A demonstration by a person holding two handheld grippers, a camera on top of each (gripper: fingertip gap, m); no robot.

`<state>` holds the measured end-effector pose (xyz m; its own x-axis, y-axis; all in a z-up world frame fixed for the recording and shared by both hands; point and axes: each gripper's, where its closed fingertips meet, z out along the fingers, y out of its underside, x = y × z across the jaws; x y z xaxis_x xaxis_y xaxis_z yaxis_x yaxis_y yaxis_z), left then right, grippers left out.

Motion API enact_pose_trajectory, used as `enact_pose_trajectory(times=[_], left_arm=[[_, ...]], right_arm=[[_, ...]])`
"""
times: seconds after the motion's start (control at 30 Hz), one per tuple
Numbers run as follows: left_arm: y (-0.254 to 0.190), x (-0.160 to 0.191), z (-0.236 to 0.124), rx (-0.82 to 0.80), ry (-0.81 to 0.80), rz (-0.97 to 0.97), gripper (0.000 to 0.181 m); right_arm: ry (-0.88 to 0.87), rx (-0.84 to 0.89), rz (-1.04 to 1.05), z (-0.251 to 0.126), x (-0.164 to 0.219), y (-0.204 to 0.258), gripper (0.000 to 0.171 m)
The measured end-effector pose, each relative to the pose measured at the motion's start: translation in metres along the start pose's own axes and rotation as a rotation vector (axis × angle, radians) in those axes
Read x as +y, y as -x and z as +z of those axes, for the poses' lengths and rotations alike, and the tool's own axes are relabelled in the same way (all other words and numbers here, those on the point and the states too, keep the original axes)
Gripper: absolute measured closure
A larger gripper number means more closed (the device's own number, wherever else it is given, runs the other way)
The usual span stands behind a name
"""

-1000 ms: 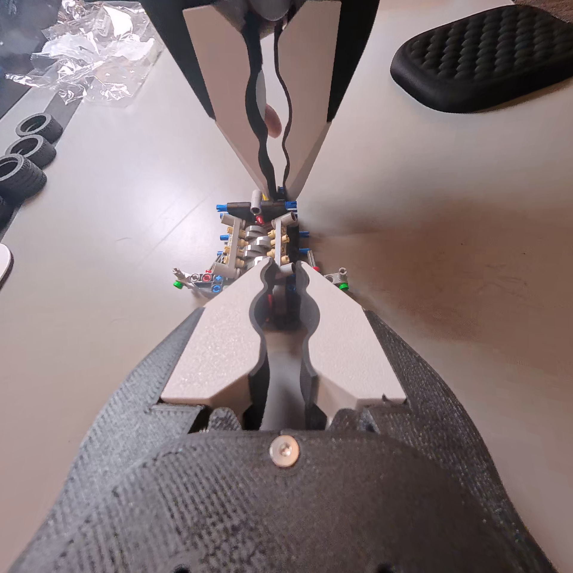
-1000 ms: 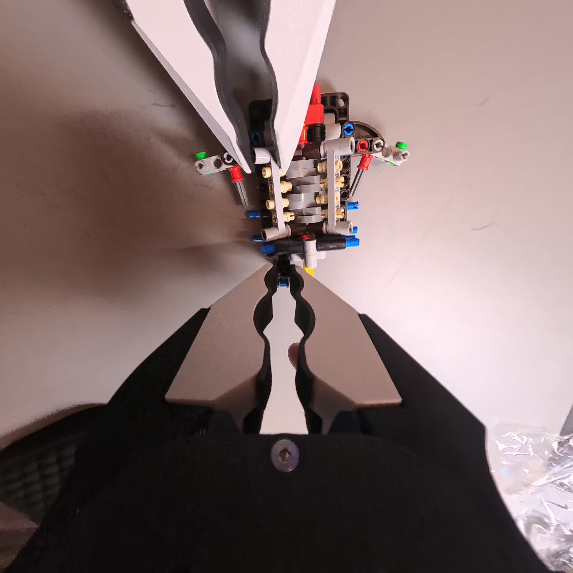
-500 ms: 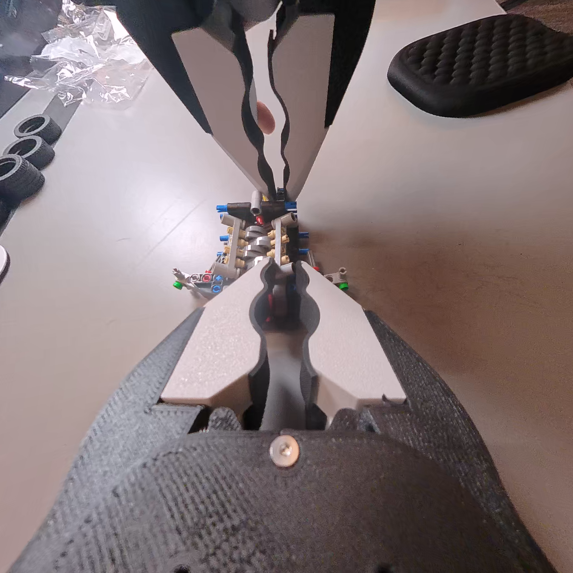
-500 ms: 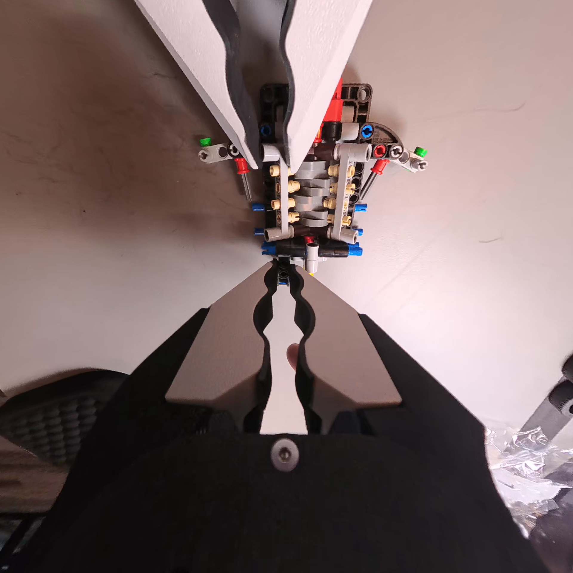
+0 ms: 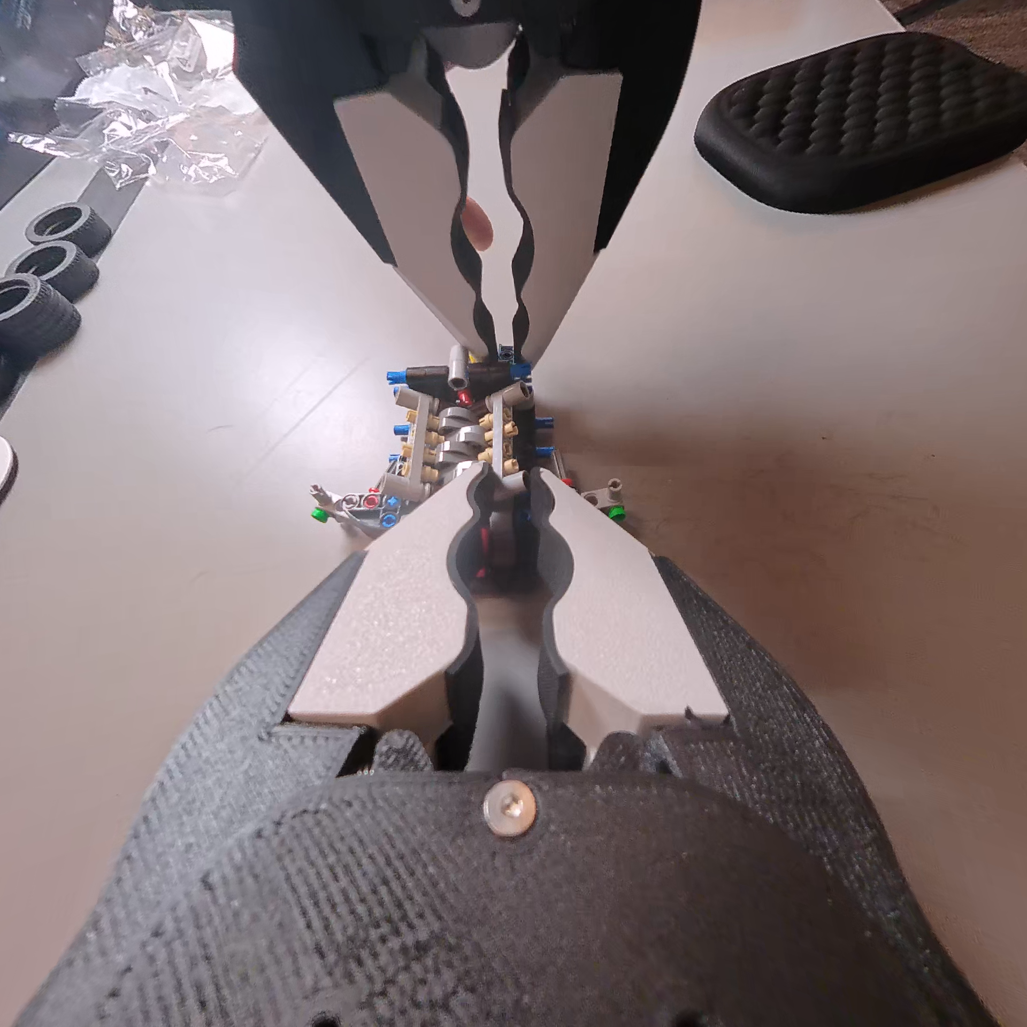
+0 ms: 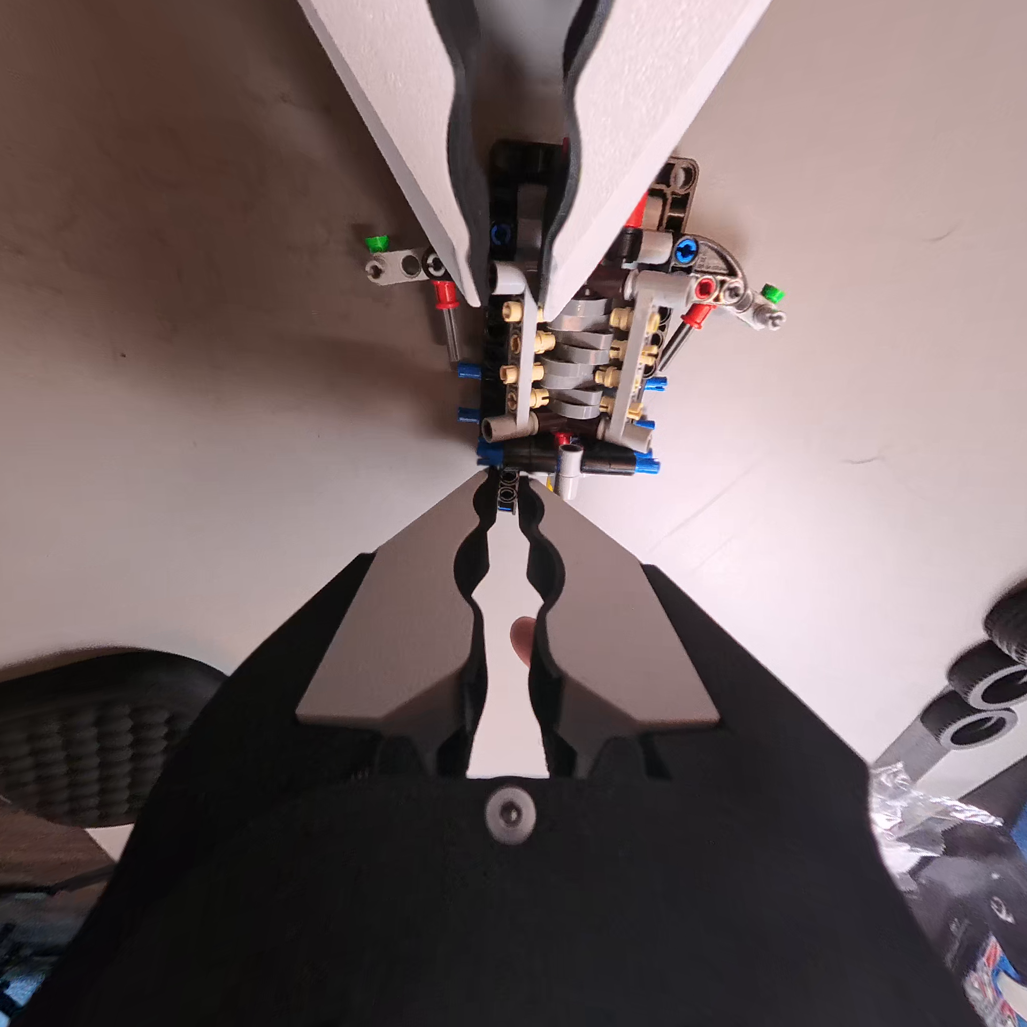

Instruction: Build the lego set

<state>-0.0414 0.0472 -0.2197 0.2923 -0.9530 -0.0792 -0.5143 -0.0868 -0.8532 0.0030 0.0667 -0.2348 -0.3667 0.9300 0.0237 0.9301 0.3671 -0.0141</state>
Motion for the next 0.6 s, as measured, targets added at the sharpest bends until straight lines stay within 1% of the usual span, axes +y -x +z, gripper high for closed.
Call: enact_pose_trajectory(times=[0.17,0.23,0.27,0.33,0.4,0.47,0.53,0.6], left_arm=[[0.000,0.000,-0.001,-0.002,0.000,-0.006,0.168],[0.000,0.001,-0.001,0.001,0.001,-0.014,0.169],[0.000,0.001,-0.002,0.001,0.004,-0.010,0.169],[-0.001,0.001,-0.002,-0.004,0.007,-0.008,0.169],[-0.001,0.001,-0.002,-0.004,0.007,-0.011,0.169],[0.000,0.001,-0.002,-0.005,0.010,-0.010,0.169],[0.000,0.000,-0.002,-0.004,0.009,-0.014,0.169],[0.000,0.001,-0.002,-0.006,0.007,-0.016,0.169]], right_arm=[[-0.005,0.035,0.019,0.000,-0.001,-0.002,0.166],[-0.060,0.065,0.033,-0.001,0.000,-0.002,0.165],[-0.093,0.067,0.040,-0.003,0.002,0.001,0.158],[-0.233,0.070,0.059,-0.014,-0.001,0.008,0.150],[-0.360,0.157,0.044,-0.022,-0.002,0.010,0.147],[-0.462,0.256,0.003,-0.023,-0.005,0.015,0.146],[-0.509,0.354,-0.027,-0.017,-0.010,0.016,0.144],[-0.516,0.439,-0.041,-0.011,-0.011,0.011,0.144]])
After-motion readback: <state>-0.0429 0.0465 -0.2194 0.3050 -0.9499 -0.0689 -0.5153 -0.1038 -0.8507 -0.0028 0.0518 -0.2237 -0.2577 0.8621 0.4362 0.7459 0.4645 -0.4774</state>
